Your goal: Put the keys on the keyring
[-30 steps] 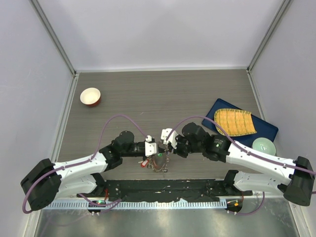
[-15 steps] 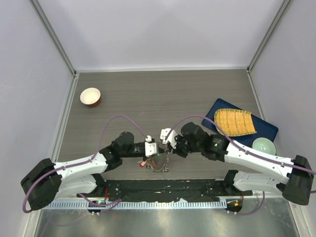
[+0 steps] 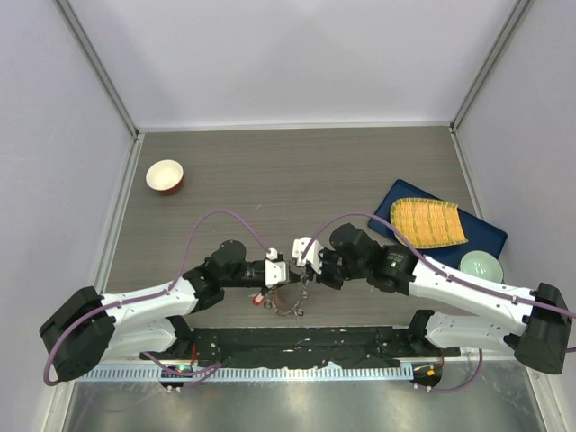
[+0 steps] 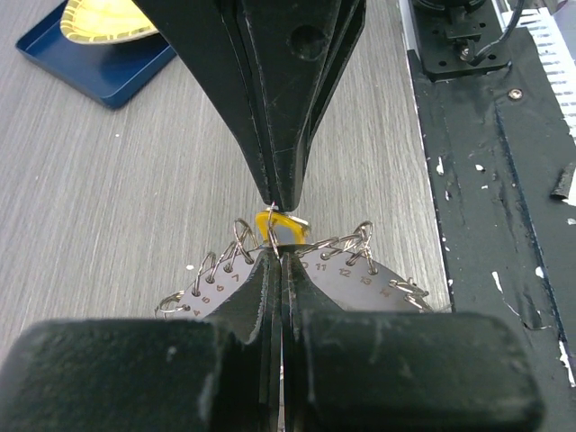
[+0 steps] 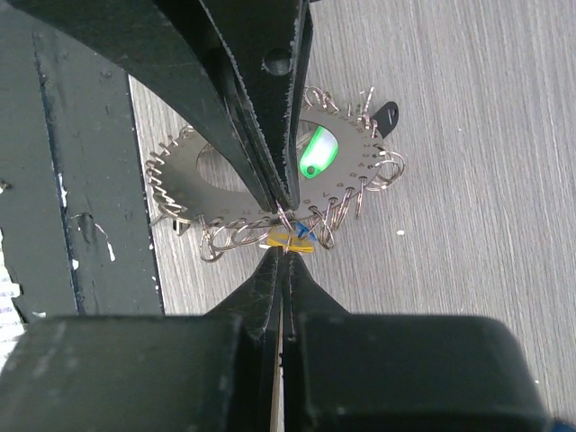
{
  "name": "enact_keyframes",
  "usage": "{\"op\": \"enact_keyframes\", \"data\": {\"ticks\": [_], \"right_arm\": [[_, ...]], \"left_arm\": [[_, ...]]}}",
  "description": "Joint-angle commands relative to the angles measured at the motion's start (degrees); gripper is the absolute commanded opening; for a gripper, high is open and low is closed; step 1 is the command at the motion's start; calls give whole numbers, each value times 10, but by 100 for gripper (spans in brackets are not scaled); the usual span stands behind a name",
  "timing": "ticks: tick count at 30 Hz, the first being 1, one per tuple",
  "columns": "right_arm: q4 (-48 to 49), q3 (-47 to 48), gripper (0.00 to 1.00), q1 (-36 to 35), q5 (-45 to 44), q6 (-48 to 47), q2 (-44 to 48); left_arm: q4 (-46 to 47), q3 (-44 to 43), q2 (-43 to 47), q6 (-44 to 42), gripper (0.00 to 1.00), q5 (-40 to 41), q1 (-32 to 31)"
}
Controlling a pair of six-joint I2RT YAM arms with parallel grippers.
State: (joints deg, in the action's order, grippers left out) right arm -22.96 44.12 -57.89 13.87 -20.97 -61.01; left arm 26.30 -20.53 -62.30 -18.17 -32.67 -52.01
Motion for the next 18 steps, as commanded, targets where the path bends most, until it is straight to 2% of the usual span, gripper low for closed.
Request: {"op": "enact_keyframes", "data": {"ticks": [1,12,18], "right_arm": [[59,-1,1,-3,49,-23,7],[34,12,1,-4,65,-41,20],[33,23,1,-4,61,-24,8]], "left_arm": [[70,-34,3,-3,0,-74,-13],[23,-50,24,-7,0,-119,-14],[24,-47,33,-5,0,-87,-17]]}}
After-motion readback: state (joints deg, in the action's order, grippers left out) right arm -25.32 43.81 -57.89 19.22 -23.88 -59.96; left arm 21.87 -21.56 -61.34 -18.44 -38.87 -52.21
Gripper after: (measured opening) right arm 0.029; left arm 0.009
